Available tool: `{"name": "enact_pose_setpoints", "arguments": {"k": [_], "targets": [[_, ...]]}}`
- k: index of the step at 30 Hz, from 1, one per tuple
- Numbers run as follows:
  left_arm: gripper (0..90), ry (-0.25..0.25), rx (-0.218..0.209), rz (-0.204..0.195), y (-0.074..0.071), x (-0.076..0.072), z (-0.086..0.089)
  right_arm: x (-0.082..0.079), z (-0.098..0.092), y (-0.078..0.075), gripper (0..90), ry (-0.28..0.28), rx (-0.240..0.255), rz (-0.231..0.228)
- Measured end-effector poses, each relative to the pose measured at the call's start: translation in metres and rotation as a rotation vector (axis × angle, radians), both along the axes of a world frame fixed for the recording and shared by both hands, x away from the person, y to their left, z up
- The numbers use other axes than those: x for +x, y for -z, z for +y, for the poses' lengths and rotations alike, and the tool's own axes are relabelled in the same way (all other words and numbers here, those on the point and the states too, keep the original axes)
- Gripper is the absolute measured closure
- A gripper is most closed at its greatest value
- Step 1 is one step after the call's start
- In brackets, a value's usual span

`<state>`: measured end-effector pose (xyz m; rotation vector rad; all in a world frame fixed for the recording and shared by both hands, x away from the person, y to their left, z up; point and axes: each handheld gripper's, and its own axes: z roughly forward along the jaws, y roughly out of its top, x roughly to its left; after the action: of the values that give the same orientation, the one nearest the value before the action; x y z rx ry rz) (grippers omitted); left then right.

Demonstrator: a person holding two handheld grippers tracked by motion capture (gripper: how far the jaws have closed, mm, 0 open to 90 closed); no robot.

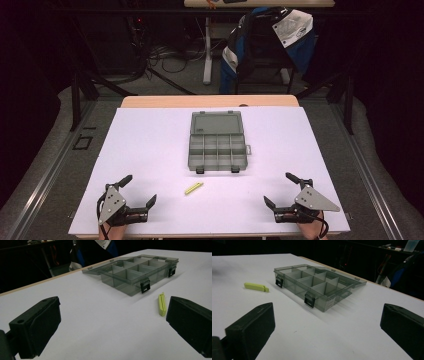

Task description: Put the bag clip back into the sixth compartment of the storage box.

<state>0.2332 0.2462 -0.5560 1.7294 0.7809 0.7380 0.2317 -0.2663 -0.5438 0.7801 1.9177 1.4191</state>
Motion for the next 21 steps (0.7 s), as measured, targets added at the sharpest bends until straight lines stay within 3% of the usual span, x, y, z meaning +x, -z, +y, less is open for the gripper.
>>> {"name": "enact_pose_setpoints", "arguments": {"k": [21], "targets": [[0.0,0.024,0.004,0.03,-0.002,0.01,-0.012,0.004,0.0,0.001,0.0,-0.011,-0.003,0.017]]}}
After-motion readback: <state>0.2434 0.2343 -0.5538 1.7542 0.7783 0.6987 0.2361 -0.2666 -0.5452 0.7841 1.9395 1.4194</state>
